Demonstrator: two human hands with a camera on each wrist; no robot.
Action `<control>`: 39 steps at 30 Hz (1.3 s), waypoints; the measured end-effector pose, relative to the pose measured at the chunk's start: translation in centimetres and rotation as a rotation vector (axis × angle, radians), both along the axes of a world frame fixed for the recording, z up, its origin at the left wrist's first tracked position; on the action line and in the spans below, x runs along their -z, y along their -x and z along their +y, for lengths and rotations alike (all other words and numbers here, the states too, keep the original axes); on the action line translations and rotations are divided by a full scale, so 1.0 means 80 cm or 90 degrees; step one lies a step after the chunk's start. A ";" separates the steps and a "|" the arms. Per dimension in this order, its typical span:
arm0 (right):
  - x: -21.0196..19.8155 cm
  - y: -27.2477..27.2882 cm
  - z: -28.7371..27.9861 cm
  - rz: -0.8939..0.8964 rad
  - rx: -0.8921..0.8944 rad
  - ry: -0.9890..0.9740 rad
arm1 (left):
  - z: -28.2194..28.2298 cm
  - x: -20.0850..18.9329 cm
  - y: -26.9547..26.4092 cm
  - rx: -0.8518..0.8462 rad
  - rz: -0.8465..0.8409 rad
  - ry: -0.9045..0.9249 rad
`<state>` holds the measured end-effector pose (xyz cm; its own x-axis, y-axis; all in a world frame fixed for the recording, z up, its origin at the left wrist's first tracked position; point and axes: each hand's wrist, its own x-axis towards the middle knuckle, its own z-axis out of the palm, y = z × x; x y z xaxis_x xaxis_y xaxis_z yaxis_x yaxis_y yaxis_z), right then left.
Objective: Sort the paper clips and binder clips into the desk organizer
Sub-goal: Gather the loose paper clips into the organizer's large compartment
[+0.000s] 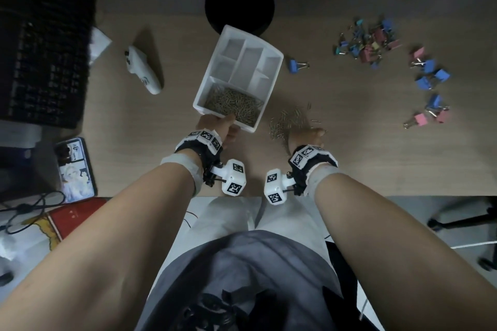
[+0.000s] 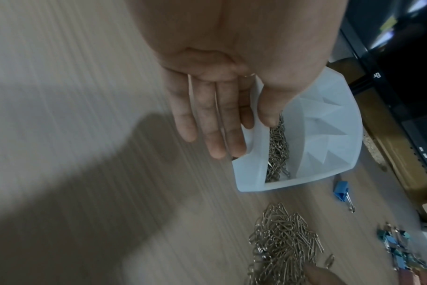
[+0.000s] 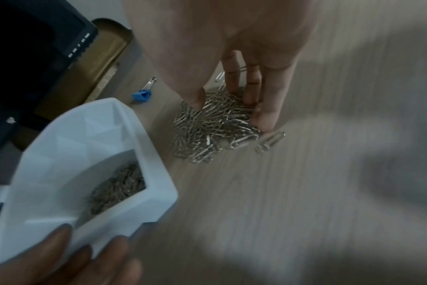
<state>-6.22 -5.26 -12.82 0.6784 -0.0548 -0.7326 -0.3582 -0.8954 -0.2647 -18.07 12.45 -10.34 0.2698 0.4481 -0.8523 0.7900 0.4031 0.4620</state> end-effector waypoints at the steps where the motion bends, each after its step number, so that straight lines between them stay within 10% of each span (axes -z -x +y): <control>1: -0.003 -0.001 0.008 -0.018 0.011 -0.009 | 0.000 -0.001 0.000 0.007 0.001 0.002; 9: -0.005 -0.008 -0.017 -0.225 0.081 0.064 | 0.003 0.001 0.003 0.016 -0.008 0.007; 21: 0.012 0.017 0.007 -0.206 -0.289 -0.029 | 0.010 0.005 0.006 0.010 0.001 0.010; 39: 0.008 -0.002 0.006 -0.221 -0.216 -0.113 | 0.009 -0.009 0.004 0.030 0.016 0.022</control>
<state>-6.06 -4.79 -13.48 0.8412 0.3159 -0.4388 0.0814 -0.8763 -0.4749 -18.35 13.21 -9.65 0.2681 0.4061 -0.8736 0.8194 0.3808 0.4284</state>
